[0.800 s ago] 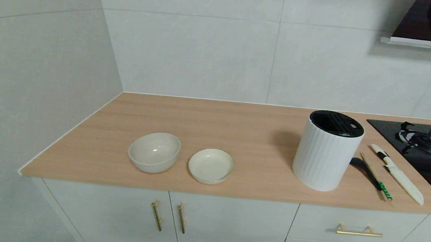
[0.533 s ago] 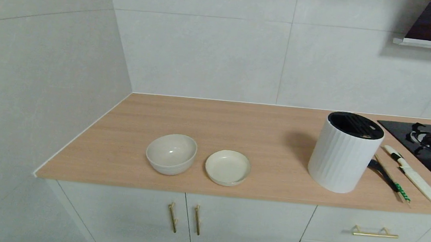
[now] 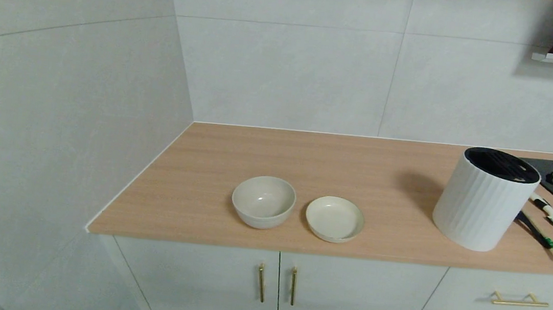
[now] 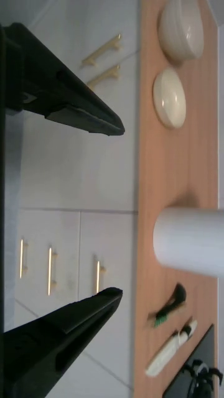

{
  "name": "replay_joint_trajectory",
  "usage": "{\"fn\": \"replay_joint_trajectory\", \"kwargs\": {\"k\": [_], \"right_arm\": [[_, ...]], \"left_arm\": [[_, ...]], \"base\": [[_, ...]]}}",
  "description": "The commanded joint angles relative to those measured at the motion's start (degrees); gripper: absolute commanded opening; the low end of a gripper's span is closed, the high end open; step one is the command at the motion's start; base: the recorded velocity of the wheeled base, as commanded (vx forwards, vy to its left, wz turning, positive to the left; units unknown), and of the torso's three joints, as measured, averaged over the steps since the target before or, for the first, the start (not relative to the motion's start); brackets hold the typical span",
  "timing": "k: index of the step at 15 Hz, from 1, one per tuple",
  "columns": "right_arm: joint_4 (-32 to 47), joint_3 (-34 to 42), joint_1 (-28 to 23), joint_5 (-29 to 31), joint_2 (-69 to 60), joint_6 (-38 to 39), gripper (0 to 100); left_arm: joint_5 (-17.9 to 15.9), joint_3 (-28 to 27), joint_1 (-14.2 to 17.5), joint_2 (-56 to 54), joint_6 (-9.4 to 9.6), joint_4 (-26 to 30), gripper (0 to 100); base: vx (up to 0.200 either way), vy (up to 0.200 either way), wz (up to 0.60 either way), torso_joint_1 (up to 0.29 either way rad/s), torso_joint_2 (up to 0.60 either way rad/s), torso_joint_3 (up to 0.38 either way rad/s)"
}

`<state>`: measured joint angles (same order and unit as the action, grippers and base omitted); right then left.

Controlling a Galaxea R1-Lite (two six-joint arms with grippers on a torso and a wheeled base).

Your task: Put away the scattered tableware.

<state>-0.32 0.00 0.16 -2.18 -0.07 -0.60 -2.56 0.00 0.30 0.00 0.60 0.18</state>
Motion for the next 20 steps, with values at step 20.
{"fn": "replay_joint_trajectory", "kwargs": {"k": [20], "right_arm": [[0.0, 0.0, 0.0, 0.0, 0.1, 0.1, 100]], "left_arm": [[0.0, 0.0, 0.0, 0.1, 0.02, 0.0, 100]], "base": [[0.0, 0.0, 0.0, -0.081, 0.18, 0.098]]}}
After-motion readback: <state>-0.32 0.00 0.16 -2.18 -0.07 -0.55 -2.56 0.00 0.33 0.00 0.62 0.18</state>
